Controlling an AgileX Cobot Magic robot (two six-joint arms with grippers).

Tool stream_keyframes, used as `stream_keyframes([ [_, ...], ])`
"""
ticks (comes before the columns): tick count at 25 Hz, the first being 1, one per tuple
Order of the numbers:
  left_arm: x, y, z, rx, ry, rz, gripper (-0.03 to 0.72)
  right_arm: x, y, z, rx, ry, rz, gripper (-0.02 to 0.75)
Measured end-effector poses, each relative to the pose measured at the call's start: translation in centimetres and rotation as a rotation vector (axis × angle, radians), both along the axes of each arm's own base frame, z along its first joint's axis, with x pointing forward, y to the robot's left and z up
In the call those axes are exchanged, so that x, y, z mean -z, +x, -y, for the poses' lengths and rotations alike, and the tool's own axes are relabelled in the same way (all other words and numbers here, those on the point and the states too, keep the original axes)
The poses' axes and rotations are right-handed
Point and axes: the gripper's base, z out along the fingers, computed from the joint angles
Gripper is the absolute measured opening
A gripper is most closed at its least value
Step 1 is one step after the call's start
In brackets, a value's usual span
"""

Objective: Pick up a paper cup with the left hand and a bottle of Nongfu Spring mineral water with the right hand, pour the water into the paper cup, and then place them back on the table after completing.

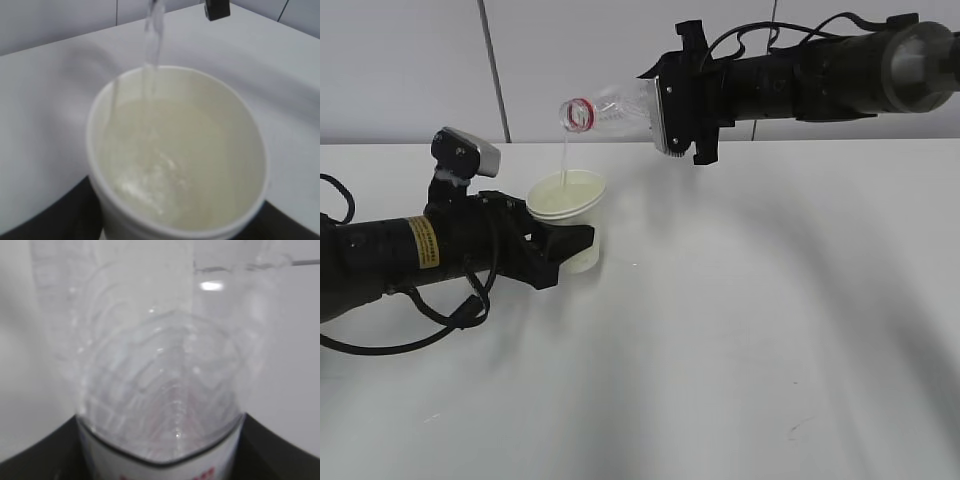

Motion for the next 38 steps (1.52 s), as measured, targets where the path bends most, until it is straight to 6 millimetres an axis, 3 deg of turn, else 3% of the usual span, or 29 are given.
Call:
stream_keyframes([
  [4, -0.1, 0.0, 0.0, 0.002, -0.009, 0.011, 0.402, 0.0, -0.1, -0.1, 0.057, 0.158, -0.12, 0.41],
  [8, -0.2, 0.2, -0.1, -0.017, -0.004, 0.031, 0.402, -0.1, -0.3, -0.4, 0.171, 0.478, -0.377, 0.41],
  [16, -0.3, 0.9, -1.3, -0.081, 0.001, 0.057, 0.401, 2.8, -0.5, -0.9, 0.287, 0.804, -0.72, 0.41],
  [25, 2.4, 0.9, -1.1, -0.061, -0.021, 0.01, 0.401, 4.8, -1.5, 1.8, 0.279, 1.067, -0.87, 0.41],
  [32, 4.0, 0.7, -0.9, -0.027, -0.02, 0.015, 0.401, 7.1, -2.4, 4.7, 0.346, 1.122, -0.86, 0.41],
  [38, 6.1, 0.5, -0.8, -0.015, -0.055, 0.021, 0.4, 8.3, -3.3, 5.0, 0.362, 1.133, -0.864, 0.41],
])
